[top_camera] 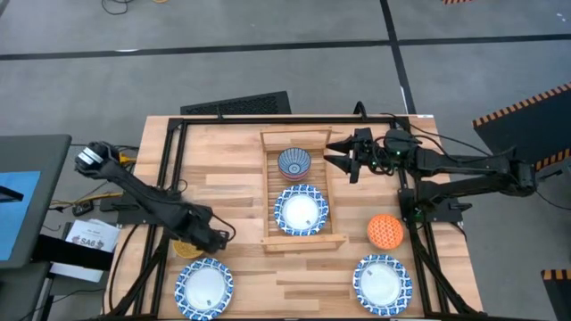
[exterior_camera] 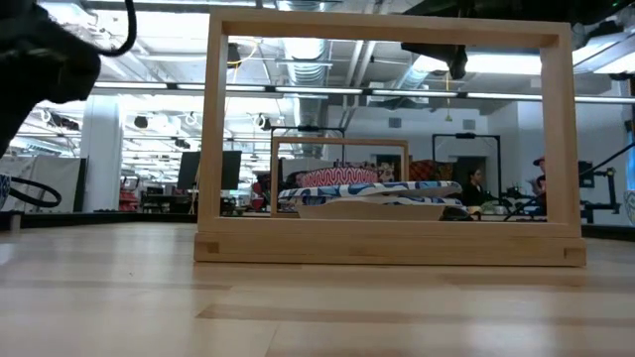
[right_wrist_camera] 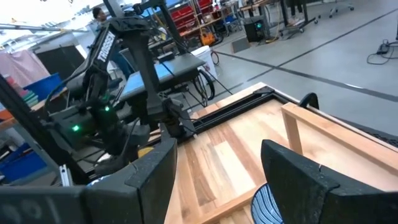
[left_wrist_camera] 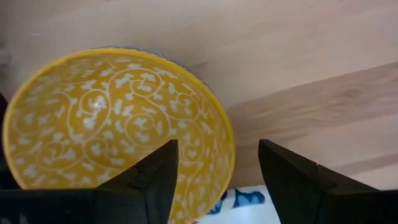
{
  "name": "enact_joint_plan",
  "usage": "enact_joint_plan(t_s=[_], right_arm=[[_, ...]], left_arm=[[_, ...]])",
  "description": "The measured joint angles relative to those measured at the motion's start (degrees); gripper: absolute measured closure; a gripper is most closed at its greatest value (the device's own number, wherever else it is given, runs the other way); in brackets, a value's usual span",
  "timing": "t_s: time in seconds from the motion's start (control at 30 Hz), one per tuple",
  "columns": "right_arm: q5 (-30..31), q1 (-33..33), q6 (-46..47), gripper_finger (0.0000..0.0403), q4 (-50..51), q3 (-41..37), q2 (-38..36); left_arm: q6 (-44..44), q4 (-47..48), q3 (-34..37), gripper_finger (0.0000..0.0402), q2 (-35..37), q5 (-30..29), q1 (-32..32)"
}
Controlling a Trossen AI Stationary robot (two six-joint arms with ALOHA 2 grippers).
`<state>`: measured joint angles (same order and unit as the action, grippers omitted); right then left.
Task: Place and stack bowls onto a shelf
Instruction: Stack the yellow bowl on top of the blue bowl on the shelf
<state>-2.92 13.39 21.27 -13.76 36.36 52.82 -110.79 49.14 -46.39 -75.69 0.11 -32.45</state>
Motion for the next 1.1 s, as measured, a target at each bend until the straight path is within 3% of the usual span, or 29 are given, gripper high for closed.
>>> enact_joint_plan(t_s=[0.2, 0.5, 0.7, 0.87, 1.1], right_arm=[[0.0, 0.0, -0.33, 0.0143, 0.01, 0.0, 0.0], [0.0, 0.0, -0.37, 0.0143, 0.0, 0.0, 0.0], [0.0, 0.0, -0.35, 0.0143, 0.02, 0.0, 0.0], [0.0, 0.0, -0.35, 0.0143, 0.0, 0.0, 0.0], [0.0, 0.0, -0.07, 0.0143, -1.07, 0.03, 0.0]], left_arm=[[0.59, -1.5, 0.0, 0.0221, -3.78, 0.38, 0.0], [5.98, -1.23, -0.02, 0.0387, -4.93, 0.89, 0.62], [11.76, -0.26, -0.12, 0.0397, -4.68, 4.04, 2.89], [20.73, 1.38, -3.5, 0.0399, -0.53, 5.67, 7.24], [41.59, 13.29, -14.26, 0.04, 5.52, 2.11, 19.56]])
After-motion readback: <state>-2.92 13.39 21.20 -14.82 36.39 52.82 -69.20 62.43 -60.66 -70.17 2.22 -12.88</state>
